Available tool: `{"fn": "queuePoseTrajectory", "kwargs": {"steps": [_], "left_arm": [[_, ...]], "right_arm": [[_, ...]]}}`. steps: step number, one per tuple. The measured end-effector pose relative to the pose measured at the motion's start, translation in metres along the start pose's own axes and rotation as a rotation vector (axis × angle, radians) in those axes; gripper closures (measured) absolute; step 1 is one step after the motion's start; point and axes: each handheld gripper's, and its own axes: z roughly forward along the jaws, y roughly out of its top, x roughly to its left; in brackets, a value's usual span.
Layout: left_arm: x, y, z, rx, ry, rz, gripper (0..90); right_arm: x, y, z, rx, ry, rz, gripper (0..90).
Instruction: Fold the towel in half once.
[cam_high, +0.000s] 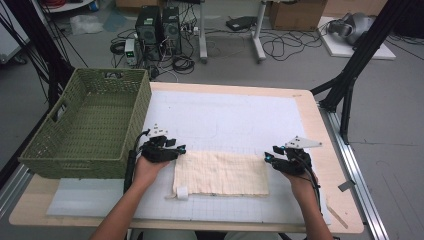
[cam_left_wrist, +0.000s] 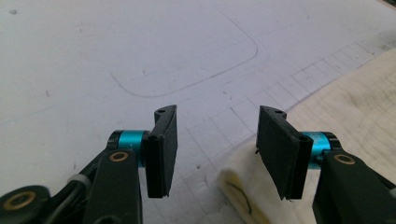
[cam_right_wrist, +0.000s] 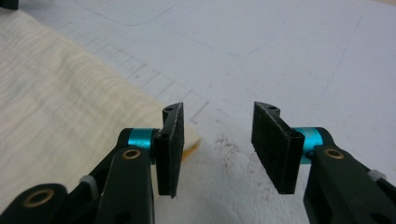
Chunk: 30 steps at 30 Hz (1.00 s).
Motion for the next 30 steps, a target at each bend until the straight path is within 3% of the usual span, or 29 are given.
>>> {"fn": "queuePoseTrajectory", "kwargs": {"steps": [3, 7, 10, 12, 15, 17, 19, 22, 25, 30], "left_arm": [[0.001, 0.002, 0.006, 0.030, 0.001, 0.008, 48.4], [0.000, -0.001, 0.011, 0.084, -0.020, 0.021, 50.8], [-0.002, -0.001, 0.011, 0.115, -0.030, 0.044, 55.9], [-0.004, -0.002, 0.011, 0.124, -0.025, 0.073, 60.7], [-0.005, -0.004, 0.009, 0.128, -0.053, 0.101, 81.6], [-0.006, -0.004, 0.008, 0.121, -0.037, 0.114, 85.5], [-0.005, -0.002, 0.004, 0.078, -0.012, 0.110, 86.0], [-0.003, 0.002, -0.002, -0.004, 0.014, 0.111, 86.2], [-0.001, 0.007, -0.003, -0.057, 0.049, 0.110, 86.2], [0.003, 0.015, 0.006, -0.049, 0.082, 0.107, 86.1]], "right_arm": [[-0.003, 0.004, 0.014, 0.021, 0.028, 0.018, 52.5], [0.000, 0.005, 0.030, 0.080, 0.064, -0.007, 52.8], [0.003, 0.001, 0.039, 0.154, 0.072, -0.028, 55.6], [0.004, 0.000, 0.037, 0.148, 0.086, -0.022, 64.0], [0.010, -0.001, 0.036, 0.150, 0.115, -0.063, 81.7], [0.015, 0.000, 0.035, 0.154, 0.098, -0.105, 83.6], [0.017, 0.001, 0.034, 0.151, 0.068, -0.136, 84.2], [0.019, 0.005, 0.029, 0.081, 0.017, -0.150, 84.7], [0.022, 0.010, 0.030, 0.030, -0.039, -0.156, 84.6], [0.023, 0.016, 0.043, 0.046, -0.110, -0.169, 84.4]]}}
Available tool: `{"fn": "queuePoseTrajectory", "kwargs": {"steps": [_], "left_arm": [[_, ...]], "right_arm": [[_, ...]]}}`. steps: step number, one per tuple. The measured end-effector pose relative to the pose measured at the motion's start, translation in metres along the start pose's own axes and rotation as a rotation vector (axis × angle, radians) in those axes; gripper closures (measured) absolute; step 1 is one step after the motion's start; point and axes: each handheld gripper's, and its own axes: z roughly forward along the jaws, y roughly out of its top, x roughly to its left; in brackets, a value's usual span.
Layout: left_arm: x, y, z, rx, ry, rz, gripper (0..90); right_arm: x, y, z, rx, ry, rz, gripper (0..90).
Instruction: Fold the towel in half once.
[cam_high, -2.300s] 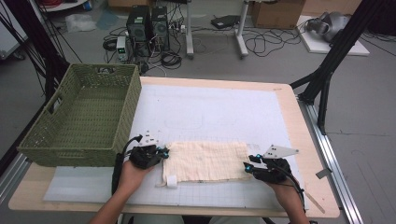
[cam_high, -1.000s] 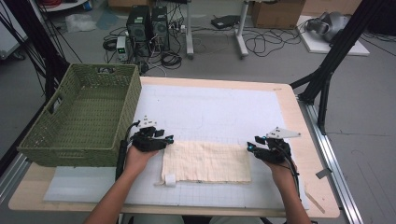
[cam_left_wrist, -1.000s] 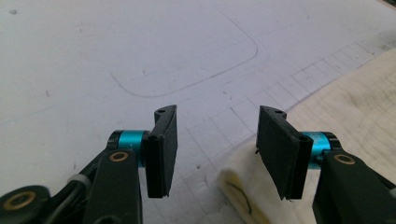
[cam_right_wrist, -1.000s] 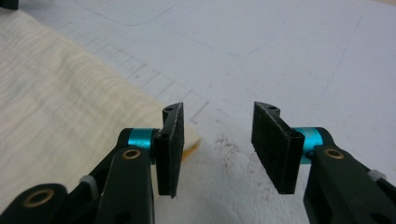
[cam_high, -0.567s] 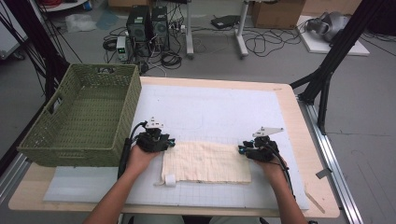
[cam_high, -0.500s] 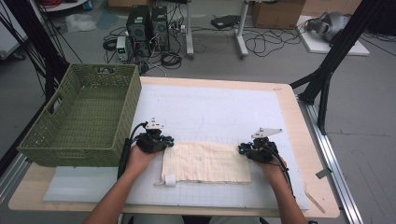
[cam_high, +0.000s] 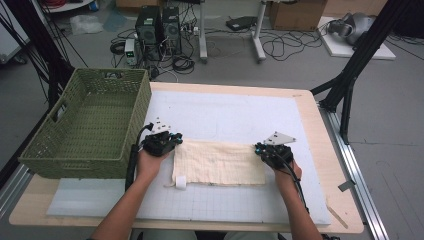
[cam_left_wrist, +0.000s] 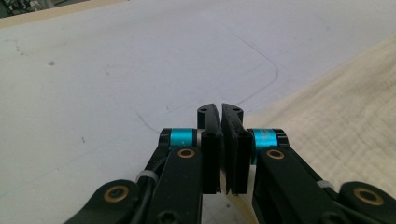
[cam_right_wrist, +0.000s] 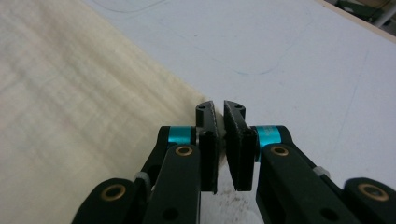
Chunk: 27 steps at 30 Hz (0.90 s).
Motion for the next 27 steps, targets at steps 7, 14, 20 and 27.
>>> {"fn": "queuePoseTrajectory", "kwargs": {"steps": [7, 14, 20, 27], "left_arm": [[0.007, -0.009, 0.015, 0.047, 0.014, -0.046, 83.3], [0.013, -0.007, 0.003, 0.013, 0.030, -0.110, 49.0], [0.013, -0.007, -0.009, -0.046, -0.008, -0.116, 46.9], [0.004, -0.002, -0.018, -0.090, -0.051, -0.087, 42.4]], "right_arm": [[-0.002, 0.006, 0.021, 0.041, -0.052, 0.014, 83.0], [-0.009, 0.004, 0.012, 0.016, -0.062, 0.056, 68.4], [-0.005, 0.000, -0.008, -0.026, 0.035, 0.033, 69.8], [0.001, -0.020, -0.004, 0.039, 0.034, 0.029, 70.2]]}}
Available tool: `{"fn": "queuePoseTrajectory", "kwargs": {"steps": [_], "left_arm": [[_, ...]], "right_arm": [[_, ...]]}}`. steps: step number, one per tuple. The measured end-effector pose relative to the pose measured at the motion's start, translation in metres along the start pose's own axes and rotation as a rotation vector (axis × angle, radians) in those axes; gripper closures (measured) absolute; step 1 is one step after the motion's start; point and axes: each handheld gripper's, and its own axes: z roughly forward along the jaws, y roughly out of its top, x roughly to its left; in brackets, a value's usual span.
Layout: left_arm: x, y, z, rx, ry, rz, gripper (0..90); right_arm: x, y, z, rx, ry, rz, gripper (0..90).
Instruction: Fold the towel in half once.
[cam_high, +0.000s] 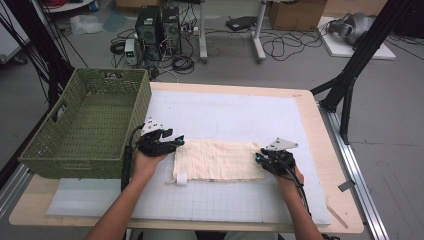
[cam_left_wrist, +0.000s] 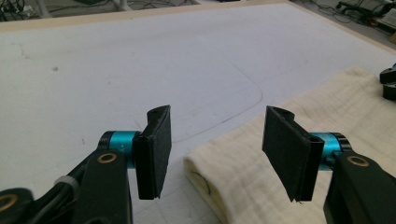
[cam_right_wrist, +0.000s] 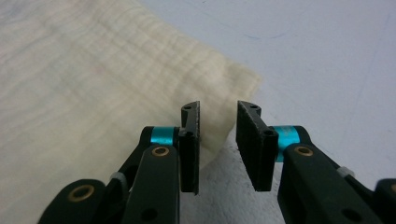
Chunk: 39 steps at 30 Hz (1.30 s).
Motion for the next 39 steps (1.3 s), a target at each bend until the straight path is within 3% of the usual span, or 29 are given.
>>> {"fn": "queuePoseTrajectory", "kwargs": {"steps": [4, 8, 12, 16, 23, 30, 39], "left_arm": [[-0.004, 0.001, -0.005, -0.023, -0.059, -0.016, 38.6], [-0.007, 0.000, -0.011, -0.048, -0.070, -0.014, 33.2], [-0.008, -0.001, -0.016, -0.065, -0.086, -0.031, 26.5], [-0.011, -0.001, -0.021, -0.087, -0.092, -0.027, 20.4], [-0.019, -0.006, -0.025, -0.101, -0.105, 0.003, 18.7], [-0.024, -0.004, -0.031, -0.131, -0.107, 0.032, 18.7], [-0.023, -0.004, -0.031, -0.135, -0.109, 0.031, 18.9]], "right_arm": [[-0.003, -0.004, -0.006, -0.002, -0.005, 0.016, 68.1], [-0.007, -0.007, -0.020, -0.037, -0.001, 0.037, 60.2], [-0.006, -0.008, -0.039, -0.068, -0.023, 0.025, 42.4], [-0.005, -0.010, -0.052, -0.090, -0.049, 0.013, 30.5], [-0.010, -0.018, -0.066, -0.156, -0.044, 0.067, 10.6], [-0.015, -0.016, -0.073, -0.204, -0.025, 0.085, 10.6], [-0.017, -0.016, -0.072, -0.197, -0.006, 0.116, 10.6]]}}
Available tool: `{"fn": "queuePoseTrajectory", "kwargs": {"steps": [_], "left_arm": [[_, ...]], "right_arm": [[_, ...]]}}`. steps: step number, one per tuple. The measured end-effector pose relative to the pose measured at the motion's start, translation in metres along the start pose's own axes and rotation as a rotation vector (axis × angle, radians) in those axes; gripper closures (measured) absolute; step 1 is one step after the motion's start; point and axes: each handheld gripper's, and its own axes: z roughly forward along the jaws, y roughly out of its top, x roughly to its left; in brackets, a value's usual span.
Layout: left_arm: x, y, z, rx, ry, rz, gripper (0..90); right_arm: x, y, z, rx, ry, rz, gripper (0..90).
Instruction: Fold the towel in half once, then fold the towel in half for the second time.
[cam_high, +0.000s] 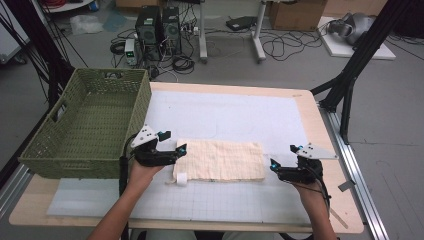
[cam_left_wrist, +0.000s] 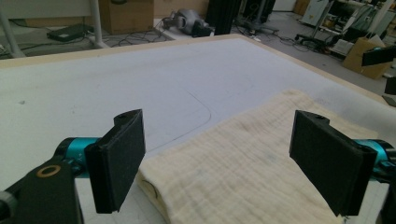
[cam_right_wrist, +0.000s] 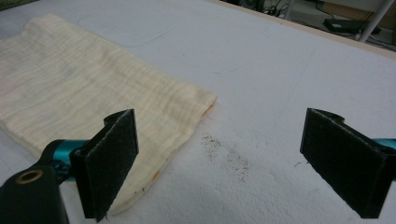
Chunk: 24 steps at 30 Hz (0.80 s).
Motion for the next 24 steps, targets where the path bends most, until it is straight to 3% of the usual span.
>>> {"fn": "queuePoseTrajectory", "kwargs": {"steps": [24], "left_arm": [[0.0028, 0.0002, -0.0001, -0.006, 0.004, -0.024, 19.4]], "right_arm": [[0.0008, 0.0009, -0.0001, 0.001, 0.007, -0.009, 10.6]]}}
